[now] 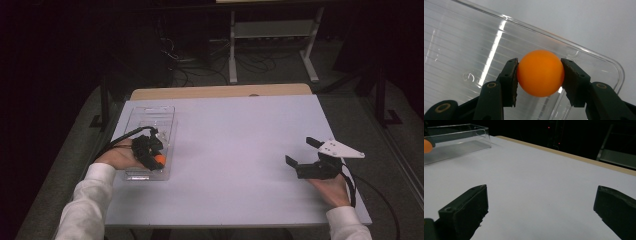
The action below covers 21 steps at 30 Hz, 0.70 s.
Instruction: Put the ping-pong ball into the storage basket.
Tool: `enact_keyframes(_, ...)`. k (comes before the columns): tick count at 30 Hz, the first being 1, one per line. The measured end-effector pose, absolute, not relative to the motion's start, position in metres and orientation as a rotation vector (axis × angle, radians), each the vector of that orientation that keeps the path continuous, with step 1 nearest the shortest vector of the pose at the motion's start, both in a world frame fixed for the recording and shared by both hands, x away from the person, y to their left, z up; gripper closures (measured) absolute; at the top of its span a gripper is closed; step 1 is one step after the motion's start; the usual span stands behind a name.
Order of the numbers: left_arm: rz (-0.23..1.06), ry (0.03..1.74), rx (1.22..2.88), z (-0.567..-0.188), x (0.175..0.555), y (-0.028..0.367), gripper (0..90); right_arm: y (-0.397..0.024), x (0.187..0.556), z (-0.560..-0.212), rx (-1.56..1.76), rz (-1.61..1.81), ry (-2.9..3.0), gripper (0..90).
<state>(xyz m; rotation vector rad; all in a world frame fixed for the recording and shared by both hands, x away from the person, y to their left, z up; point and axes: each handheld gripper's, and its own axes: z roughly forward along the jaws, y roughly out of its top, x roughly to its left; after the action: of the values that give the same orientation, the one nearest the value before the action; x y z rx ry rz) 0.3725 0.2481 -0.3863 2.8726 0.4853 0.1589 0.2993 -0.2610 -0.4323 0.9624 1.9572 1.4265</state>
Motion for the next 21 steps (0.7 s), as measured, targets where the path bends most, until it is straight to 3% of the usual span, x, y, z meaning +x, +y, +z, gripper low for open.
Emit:
enact_keyframes(9,0.193,0.512,2.854,-0.381,0.373,0.253,44.1,-0.261,0.299,-0.432,0.960,1.423,1.960,0.0)
enact_keyframes(21,0.286,0.558,2.820,-0.374,0.372,0.257,28.2,-0.260,0.299,-0.432,0.960,1.425,1.959,0.0)
